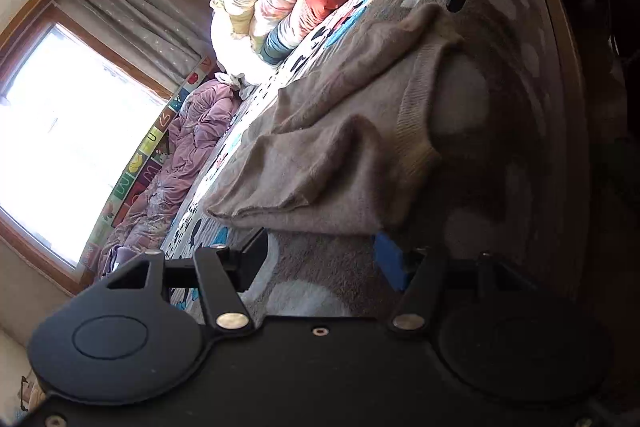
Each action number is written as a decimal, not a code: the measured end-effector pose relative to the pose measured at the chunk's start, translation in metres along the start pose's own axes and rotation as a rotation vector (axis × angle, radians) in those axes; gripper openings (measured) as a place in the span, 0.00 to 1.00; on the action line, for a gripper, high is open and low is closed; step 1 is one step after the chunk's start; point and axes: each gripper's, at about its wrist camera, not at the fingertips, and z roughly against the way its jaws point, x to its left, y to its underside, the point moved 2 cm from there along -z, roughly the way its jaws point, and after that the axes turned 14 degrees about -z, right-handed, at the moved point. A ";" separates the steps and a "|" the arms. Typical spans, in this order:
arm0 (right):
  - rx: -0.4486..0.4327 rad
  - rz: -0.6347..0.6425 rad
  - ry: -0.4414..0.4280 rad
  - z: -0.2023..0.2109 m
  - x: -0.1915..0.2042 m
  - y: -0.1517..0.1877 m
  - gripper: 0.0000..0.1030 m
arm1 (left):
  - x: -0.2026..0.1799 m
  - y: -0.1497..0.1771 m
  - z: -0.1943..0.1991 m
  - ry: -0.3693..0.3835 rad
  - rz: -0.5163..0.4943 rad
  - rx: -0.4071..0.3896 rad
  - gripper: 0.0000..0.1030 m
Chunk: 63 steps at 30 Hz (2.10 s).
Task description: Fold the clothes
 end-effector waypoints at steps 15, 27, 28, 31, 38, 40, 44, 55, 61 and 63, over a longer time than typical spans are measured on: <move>-0.117 0.416 0.159 -0.024 0.047 0.017 0.61 | -0.022 -0.014 -0.013 -0.180 -0.177 -0.049 0.62; -0.231 0.549 0.176 -0.055 0.057 0.000 0.61 | -0.011 -0.020 -0.037 -0.220 -0.223 -0.073 0.62; -0.229 0.555 0.160 -0.058 0.058 -0.001 0.61 | -0.010 -0.020 -0.038 -0.215 -0.223 -0.077 0.60; -0.195 0.557 0.096 -0.065 0.065 -0.005 0.45 | -0.014 -0.019 -0.040 -0.189 -0.239 -0.080 0.40; -0.103 0.419 -0.009 -0.060 0.064 -0.019 0.26 | -0.018 -0.021 -0.035 -0.139 -0.226 -0.038 0.19; -0.098 0.400 -0.025 -0.052 0.068 -0.019 0.25 | -0.018 -0.018 -0.023 -0.132 -0.231 -0.032 0.19; -0.097 0.413 -0.088 -0.026 0.087 -0.017 0.25 | -0.024 -0.009 0.010 -0.060 -0.270 -0.034 0.19; -0.091 0.312 -0.282 0.034 0.087 -0.060 0.26 | 0.044 -0.006 0.053 0.167 -0.130 -0.123 0.22; -0.093 0.193 -0.379 0.030 0.037 -0.115 0.27 | 0.124 0.000 0.031 0.283 0.086 -0.209 0.24; -0.112 0.126 -0.398 0.021 0.018 -0.130 0.27 | 0.147 0.007 0.016 0.317 0.206 -0.243 0.24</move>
